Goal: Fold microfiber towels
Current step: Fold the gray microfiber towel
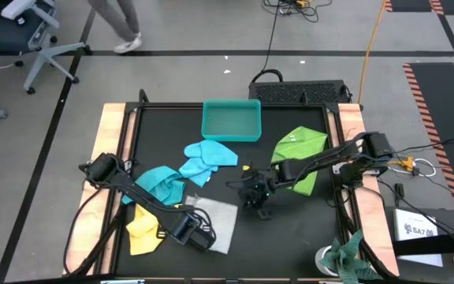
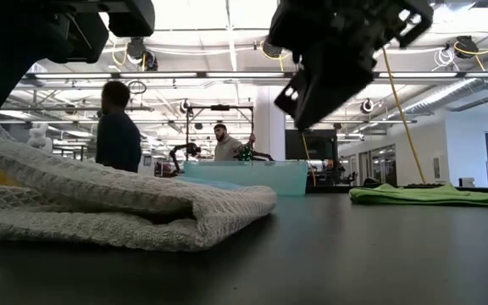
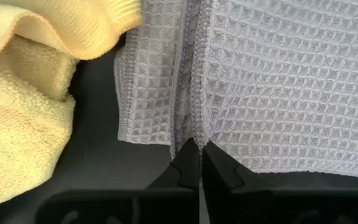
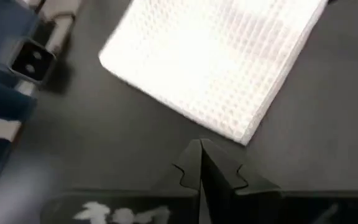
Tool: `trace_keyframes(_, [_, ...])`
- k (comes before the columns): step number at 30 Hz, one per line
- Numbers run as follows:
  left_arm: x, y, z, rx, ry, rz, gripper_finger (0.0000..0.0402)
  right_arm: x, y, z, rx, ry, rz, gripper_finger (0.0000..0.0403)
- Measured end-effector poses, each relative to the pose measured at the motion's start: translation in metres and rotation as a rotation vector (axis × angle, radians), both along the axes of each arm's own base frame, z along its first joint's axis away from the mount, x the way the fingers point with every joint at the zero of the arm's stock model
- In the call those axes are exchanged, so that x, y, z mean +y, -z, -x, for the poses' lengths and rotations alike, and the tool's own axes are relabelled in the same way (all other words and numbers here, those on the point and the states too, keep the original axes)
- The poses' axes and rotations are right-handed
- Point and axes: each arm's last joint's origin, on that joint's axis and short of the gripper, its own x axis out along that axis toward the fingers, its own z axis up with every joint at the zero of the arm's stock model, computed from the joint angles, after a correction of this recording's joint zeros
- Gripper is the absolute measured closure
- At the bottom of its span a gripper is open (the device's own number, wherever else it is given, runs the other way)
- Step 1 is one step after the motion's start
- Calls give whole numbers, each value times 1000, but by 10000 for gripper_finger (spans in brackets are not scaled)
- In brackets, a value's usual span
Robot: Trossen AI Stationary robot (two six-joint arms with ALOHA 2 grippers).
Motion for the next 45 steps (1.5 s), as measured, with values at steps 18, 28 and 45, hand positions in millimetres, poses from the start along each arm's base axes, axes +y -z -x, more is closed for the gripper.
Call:
trace_keyframes(18, [-1,0,-1,-9,-6,12,398,30,53,-50,-72,-146,15,403])
trace_keyframes(28, [-2,0,-5,-45,-41,29,397,22,82,-35,50,-163,121,403])
trace_keyframes(45, [1,38,-47,-250,-51,-17,398,-4,76,72,315,-103,131,403])
